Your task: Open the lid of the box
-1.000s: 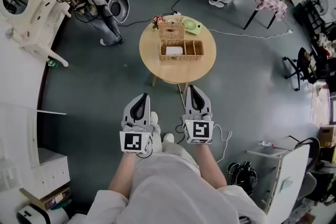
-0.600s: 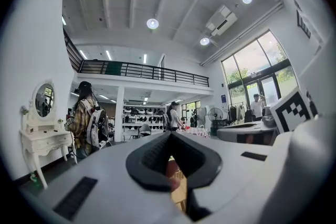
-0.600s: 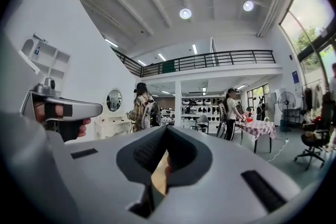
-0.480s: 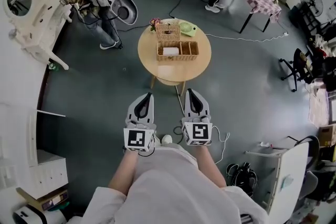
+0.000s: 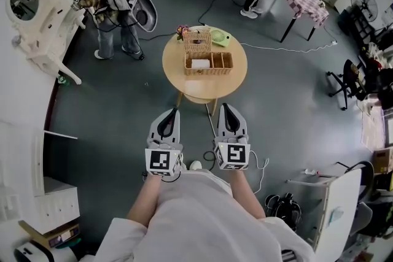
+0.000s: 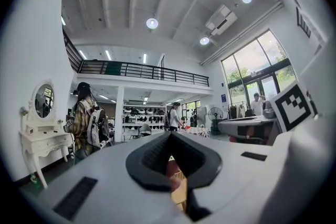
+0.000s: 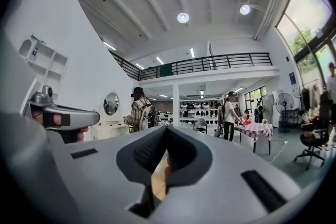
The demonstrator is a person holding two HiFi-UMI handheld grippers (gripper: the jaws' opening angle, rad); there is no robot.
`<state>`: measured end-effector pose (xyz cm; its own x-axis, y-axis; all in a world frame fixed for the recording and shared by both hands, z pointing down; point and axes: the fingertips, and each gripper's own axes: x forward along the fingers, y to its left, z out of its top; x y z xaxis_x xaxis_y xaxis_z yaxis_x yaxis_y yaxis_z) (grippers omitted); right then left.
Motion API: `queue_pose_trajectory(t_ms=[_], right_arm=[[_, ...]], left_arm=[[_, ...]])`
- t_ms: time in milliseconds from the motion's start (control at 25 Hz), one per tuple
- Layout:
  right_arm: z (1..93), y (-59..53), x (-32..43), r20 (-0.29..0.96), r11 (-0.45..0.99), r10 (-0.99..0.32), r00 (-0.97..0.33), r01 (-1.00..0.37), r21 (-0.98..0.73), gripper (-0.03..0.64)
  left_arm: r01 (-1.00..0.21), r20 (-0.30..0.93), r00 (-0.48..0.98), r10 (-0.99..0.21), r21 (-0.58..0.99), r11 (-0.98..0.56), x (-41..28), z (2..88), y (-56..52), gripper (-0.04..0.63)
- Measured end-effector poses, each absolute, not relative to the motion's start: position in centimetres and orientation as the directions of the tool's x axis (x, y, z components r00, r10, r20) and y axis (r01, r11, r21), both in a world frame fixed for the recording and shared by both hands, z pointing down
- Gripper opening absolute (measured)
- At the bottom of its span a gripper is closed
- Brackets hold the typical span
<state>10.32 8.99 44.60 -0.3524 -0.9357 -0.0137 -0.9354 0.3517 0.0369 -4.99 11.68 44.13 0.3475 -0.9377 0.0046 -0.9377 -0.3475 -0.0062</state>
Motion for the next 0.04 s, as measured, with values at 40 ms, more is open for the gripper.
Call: queue_pose_trajectory(t_ms=[40], right_arm=[[44.69,9.19,9.93,-0.015,0.349,-0.937,-0.35,-0.936,0.035,-0.003]], left_arm=[[-0.938,0.004,0.347,-0.938,-0.004,-0.347,-5.56,44.24,11.83,-0.005]])
